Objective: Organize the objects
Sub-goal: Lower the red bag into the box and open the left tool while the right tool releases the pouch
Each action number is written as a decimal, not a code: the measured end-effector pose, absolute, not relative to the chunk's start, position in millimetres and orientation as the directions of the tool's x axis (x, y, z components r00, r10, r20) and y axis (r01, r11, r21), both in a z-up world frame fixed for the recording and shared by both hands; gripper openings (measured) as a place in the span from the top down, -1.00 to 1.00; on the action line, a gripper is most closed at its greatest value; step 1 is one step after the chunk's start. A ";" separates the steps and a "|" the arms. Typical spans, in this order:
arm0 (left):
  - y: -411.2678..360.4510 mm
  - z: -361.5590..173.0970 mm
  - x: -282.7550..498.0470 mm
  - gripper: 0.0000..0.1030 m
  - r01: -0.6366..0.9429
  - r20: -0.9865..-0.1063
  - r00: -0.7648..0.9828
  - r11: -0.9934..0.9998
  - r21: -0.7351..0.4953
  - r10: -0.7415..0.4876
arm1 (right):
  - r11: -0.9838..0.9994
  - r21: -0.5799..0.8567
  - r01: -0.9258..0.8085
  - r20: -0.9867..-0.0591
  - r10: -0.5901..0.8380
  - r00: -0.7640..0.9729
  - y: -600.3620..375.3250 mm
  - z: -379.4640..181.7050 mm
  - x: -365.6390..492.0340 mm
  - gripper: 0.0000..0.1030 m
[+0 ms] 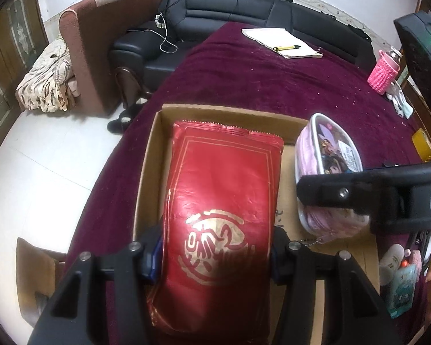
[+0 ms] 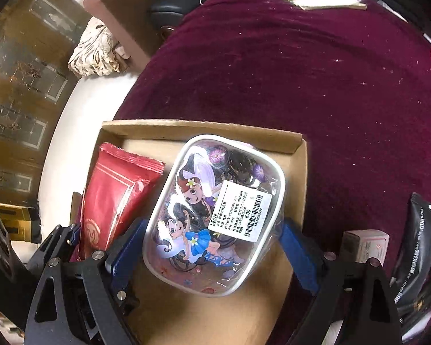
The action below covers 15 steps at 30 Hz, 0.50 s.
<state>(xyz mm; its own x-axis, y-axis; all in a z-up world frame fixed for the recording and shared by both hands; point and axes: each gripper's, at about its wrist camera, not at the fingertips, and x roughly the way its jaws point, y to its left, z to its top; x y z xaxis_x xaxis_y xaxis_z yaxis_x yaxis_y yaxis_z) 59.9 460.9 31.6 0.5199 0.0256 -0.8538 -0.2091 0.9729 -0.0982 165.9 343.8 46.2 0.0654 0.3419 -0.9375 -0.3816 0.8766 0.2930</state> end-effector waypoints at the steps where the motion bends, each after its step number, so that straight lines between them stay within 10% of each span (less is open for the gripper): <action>1: 461.5 30.6 61.2 -0.05 -0.211 -0.852 0.522 0.973 -0.096 0.029 | 0.877 0.293 -0.380 -0.938 0.341 0.064 342.2 44.6 167.0 -0.83; 15: 456.6 29.7 64.1 -0.22 -0.199 -0.818 0.572 0.977 -0.076 0.053 | 0.871 0.314 -0.377 -0.927 0.367 0.075 339.1 50.5 166.1 -0.84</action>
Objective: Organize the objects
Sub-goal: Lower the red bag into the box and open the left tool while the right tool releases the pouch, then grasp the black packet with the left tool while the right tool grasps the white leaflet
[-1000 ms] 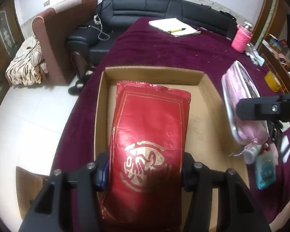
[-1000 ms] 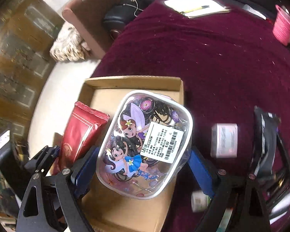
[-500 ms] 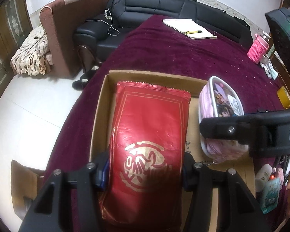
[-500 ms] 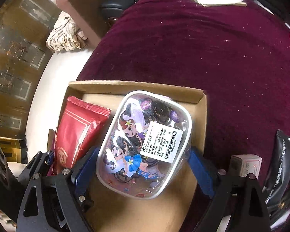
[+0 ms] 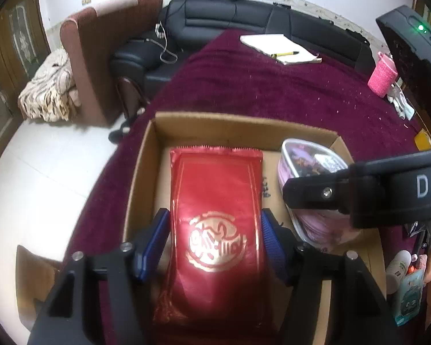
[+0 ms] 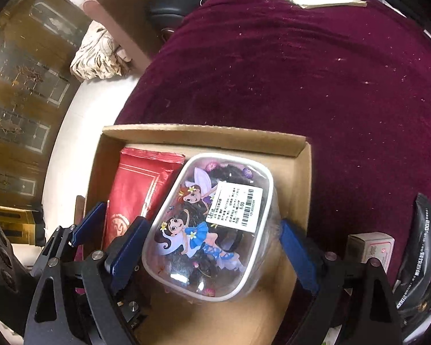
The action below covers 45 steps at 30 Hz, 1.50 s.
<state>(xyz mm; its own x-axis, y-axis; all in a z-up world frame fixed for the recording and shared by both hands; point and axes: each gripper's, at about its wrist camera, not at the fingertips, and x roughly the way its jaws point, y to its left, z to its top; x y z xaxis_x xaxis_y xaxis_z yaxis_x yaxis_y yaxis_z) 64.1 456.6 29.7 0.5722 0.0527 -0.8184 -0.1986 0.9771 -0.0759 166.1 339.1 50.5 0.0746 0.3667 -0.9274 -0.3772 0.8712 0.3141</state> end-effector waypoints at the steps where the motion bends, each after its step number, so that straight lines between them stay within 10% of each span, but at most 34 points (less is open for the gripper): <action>1: 455.8 32.1 63.1 -0.23 -0.197 -0.813 0.579 0.978 -0.074 0.055 | 0.869 0.315 -0.381 -0.925 0.370 0.079 339.4 53.0 164.8 -0.84; 45: 466.0 81.2 -32.2 -0.43 -0.264 -0.753 0.652 0.957 -0.117 0.088 | 0.758 0.555 -0.343 -0.800 0.599 0.031 298.5 60.5 102.8 -0.55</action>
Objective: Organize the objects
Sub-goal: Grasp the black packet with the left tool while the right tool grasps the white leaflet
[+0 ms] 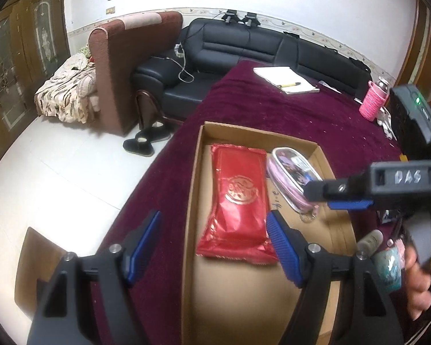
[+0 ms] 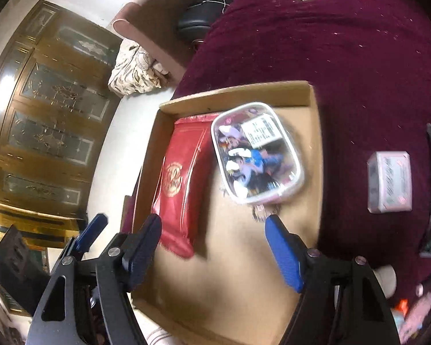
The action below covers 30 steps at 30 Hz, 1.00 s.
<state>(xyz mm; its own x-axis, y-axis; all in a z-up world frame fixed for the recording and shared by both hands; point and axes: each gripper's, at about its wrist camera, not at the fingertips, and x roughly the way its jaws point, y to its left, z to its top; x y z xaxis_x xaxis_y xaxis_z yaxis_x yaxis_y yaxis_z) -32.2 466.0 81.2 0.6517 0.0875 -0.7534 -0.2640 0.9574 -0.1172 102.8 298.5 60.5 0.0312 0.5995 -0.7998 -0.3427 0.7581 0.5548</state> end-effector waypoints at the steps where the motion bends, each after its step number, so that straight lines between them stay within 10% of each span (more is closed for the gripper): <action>1: 463.0 82.2 -32.2 -0.43 -0.256 -0.753 0.654 0.959 -0.122 0.079 | 0.755 0.558 -0.344 -0.796 0.605 0.037 291.7 63.3 98.8 -0.55; 30: 216.3 82.7 82.0 -0.43 0.165 -0.816 0.480 0.947 -0.275 -0.321 | 0.842 0.532 0.092 -0.811 0.475 0.341 -54.8 92.2 38.0 -0.64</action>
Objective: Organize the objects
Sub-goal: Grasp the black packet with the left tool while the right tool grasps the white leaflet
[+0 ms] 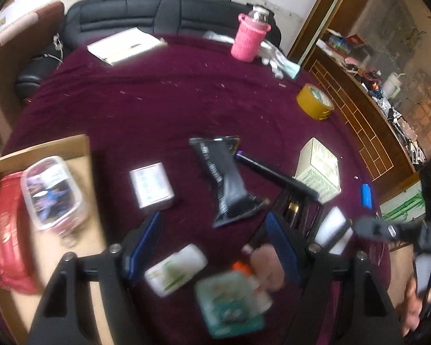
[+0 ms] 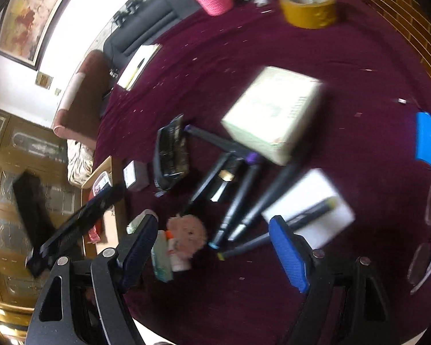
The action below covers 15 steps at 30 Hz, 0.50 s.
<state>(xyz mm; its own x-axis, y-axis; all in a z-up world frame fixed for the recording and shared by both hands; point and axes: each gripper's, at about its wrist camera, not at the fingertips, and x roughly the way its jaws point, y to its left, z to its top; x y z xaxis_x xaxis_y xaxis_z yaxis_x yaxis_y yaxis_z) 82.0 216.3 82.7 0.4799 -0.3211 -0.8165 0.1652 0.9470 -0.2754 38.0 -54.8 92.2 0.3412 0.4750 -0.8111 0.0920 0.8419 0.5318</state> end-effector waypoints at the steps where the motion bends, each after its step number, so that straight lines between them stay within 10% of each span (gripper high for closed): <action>1: 212.0 79.9 90.3 -0.43 0.158 -0.825 0.468 0.948 -0.276 -0.318 | 0.841 0.533 0.099 -0.811 0.474 0.343 -62.6 91.4 35.3 -0.64; 11: 172.1 29.1 156.6 -0.42 0.102 -0.903 0.358 0.971 -0.215 -0.238 | 0.835 0.521 0.177 -0.831 0.450 0.327 -107.3 84.4 42.1 -0.73; 15: 165.5 11.3 166.9 -0.05 0.094 -0.919 0.356 0.985 -0.146 -0.170 | 0.834 0.506 0.218 -0.846 0.431 0.314 -108.5 85.8 65.9 -0.78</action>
<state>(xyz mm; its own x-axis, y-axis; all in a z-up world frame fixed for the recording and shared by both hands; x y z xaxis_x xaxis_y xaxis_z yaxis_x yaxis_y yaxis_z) 166.9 165.5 11.3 0.3562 -0.1702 -0.9188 0.0941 0.9848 -0.1459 65.9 -108.5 85.8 0.3140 0.4310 -0.8460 0.2183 0.8344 0.5061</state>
